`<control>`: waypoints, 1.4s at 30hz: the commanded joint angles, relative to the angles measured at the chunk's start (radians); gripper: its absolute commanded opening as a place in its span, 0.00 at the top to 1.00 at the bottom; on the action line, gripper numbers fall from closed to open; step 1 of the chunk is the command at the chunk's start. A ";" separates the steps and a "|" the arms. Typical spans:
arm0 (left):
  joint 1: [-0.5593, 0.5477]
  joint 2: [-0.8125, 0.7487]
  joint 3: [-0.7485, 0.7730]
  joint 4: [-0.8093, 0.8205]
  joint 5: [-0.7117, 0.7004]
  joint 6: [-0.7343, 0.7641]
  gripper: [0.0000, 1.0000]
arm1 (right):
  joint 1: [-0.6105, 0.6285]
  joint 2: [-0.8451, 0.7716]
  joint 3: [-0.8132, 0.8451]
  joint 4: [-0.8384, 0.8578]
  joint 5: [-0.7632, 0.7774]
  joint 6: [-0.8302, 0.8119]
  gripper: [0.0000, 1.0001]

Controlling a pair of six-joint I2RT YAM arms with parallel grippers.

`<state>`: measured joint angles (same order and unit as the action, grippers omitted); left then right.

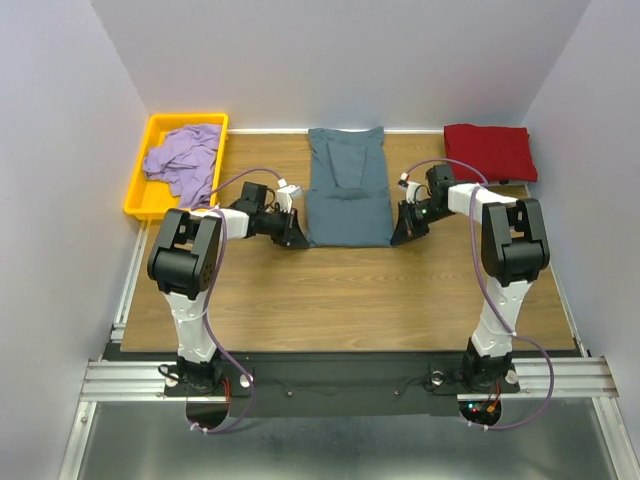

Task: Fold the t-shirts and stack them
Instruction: Fold the tshirt

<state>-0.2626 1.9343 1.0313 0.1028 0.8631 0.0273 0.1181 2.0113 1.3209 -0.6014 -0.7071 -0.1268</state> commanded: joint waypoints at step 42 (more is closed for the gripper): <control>-0.437 -0.548 -0.349 -0.020 -0.484 0.993 0.50 | 0.304 -0.749 -0.592 0.198 0.383 -0.715 0.55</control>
<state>-0.6731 1.3663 0.7128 -0.0708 0.4587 0.8944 0.3325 1.3304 0.7887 -0.6094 -0.4381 -0.7593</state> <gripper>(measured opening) 0.499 0.446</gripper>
